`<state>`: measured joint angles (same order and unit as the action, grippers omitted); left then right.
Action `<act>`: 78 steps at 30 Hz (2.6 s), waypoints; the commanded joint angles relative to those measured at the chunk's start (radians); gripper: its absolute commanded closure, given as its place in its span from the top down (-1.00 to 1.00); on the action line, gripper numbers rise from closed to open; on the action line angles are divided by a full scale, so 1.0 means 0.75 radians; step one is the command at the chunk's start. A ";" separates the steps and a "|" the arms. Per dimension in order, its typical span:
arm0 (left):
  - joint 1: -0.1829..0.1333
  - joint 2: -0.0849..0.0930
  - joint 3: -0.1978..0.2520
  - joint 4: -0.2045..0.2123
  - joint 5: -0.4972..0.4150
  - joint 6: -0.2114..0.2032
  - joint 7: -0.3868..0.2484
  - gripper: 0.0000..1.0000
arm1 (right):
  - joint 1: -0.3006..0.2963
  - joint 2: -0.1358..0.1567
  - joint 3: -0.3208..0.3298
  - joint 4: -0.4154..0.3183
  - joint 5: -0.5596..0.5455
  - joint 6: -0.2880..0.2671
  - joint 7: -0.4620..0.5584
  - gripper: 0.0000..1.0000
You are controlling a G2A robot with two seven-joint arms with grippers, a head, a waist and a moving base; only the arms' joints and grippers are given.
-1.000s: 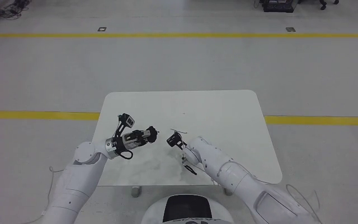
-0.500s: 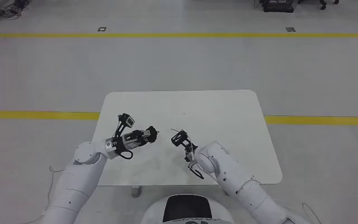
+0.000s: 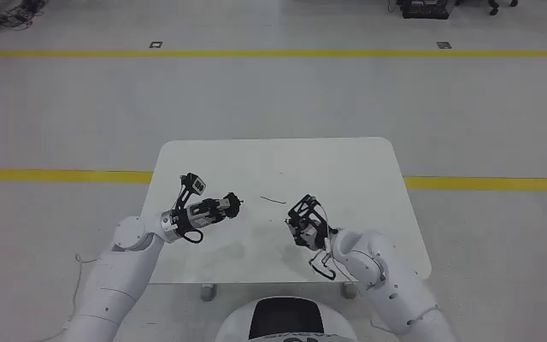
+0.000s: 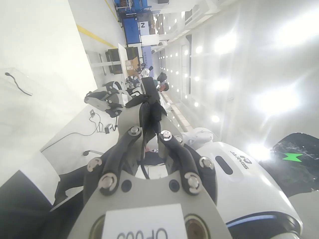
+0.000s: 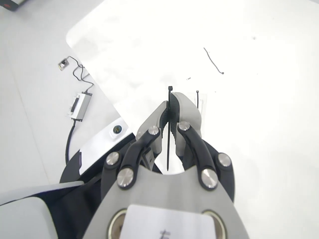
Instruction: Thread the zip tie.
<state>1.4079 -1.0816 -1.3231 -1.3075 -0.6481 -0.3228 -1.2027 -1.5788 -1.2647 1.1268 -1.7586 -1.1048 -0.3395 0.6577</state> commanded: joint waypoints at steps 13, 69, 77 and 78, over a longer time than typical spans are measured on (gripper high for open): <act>0.000 0.000 0.000 0.000 0.000 0.000 0.000 -1.00 | 0.038 0.073 -0.066 0.006 0.126 -0.001 -0.078 -1.00; -0.018 -0.043 0.313 0.039 -0.341 0.270 -0.096 -1.00 | 0.632 0.495 -1.097 0.319 0.320 -0.001 -2.181 -1.00; 0.002 -0.045 0.379 -0.036 -0.199 0.206 0.018 -1.00 | 0.633 0.478 -1.118 0.287 0.427 -0.001 -2.185 -1.00; 0.004 -0.045 0.384 -0.041 -0.190 0.202 0.033 -1.00 | 0.640 0.476 -1.130 0.289 0.440 -0.001 -2.192 -1.00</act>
<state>1.4093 -1.1156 -1.0391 -1.3344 -0.8011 -0.1671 -1.1930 -1.1050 -0.9067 0.2884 -1.5442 -0.7843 -0.3400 -0.9820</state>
